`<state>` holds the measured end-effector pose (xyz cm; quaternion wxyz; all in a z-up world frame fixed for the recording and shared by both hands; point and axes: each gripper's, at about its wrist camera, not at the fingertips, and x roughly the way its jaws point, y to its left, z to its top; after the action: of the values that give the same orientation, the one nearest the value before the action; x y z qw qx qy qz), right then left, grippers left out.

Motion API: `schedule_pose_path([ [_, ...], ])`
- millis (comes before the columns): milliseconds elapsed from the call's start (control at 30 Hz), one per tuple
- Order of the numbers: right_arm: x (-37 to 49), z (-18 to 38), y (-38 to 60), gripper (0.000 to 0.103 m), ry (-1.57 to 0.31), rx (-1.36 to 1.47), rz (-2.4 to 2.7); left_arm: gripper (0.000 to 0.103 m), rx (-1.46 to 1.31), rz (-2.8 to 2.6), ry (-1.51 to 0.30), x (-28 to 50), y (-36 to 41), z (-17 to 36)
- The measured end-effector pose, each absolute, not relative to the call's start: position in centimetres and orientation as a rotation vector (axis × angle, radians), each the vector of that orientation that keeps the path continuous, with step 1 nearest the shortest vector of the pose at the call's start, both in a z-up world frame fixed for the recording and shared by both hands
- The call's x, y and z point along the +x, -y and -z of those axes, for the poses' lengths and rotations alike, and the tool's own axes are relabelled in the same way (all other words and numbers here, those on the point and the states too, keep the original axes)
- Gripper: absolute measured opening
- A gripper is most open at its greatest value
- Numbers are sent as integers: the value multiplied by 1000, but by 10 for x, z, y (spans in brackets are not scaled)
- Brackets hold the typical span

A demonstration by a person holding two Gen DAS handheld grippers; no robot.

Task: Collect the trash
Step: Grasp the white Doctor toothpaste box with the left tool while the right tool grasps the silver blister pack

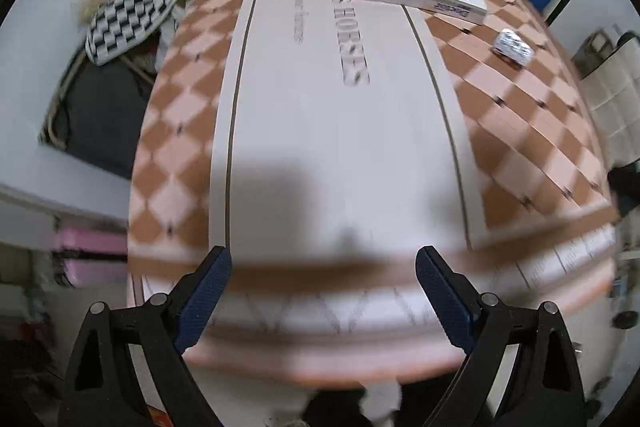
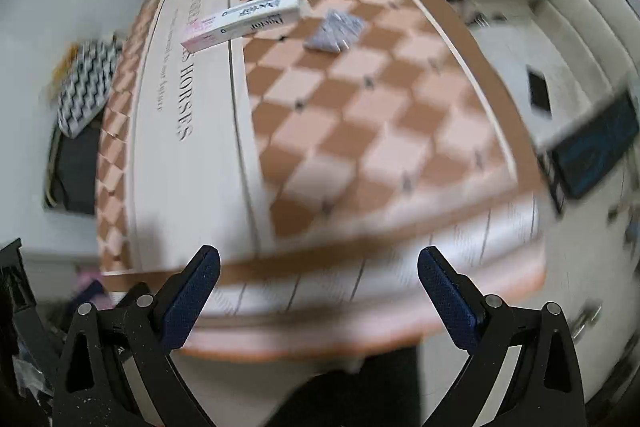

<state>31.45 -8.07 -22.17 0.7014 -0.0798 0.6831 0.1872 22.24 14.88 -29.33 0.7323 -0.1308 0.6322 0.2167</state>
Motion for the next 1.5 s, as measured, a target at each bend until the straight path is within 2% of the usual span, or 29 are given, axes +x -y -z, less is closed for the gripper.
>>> schedule_pose_path([
  [267, 464, 309, -4, 100, -1531, -666, -613, 94, -311, -531, -1522, 310, -162, 356],
  [567, 520, 386, -49, 100, -1595, -903, -768, 94, -328, -577, -1596, 353, -164, 374],
  [667, 523, 391, -50, 98, -1592, -878, -782, 94, -360, -607, -1607, 363, -173, 371],
  [700, 524, 389, -49, 91, -1580, -871, -786, 94, -379, -615, -1605, 367, -176, 370],
  [733, 526, 386, -47, 79, -1567, -861, -788, 94, -413, -626, -1597, 373, -181, 368],
  [867, 544, 370, -30, 66, -1592, -726, -789, 94, -590, -683, -1551, 398, -203, 359],
  [1100, 619, 352, 9, 66, -1601, -499, -636, 94, -1077, -719, -1391, 453, -244, 356],
  [1233, 667, 356, 19, 66, -1617, -410, -515, 93, -1206, -751, -1359, 481, -257, 365],
  [1367, 685, 362, 12, 66, -1610, -391, -461, 93, -1216, -805, -1388, 498, -263, 378],
  [1400, 686, 364, 8, 66, -1611, -387, -457, 89, -1201, -826, -1402, 500, -265, 381],
  [1433, 687, 364, 6, 66, -1613, -383, -453, 80, -1194, -836, -1403, 503, -271, 383],
  [1467, 688, 365, 4, 66, -1614, -381, -451, 62, -1177, -854, -1415, 503, -273, 385],
  [1500, 689, 367, 0, 66, -1617, -381, -452, 63, -1166, -858, -1417, 500, -274, 385],
])
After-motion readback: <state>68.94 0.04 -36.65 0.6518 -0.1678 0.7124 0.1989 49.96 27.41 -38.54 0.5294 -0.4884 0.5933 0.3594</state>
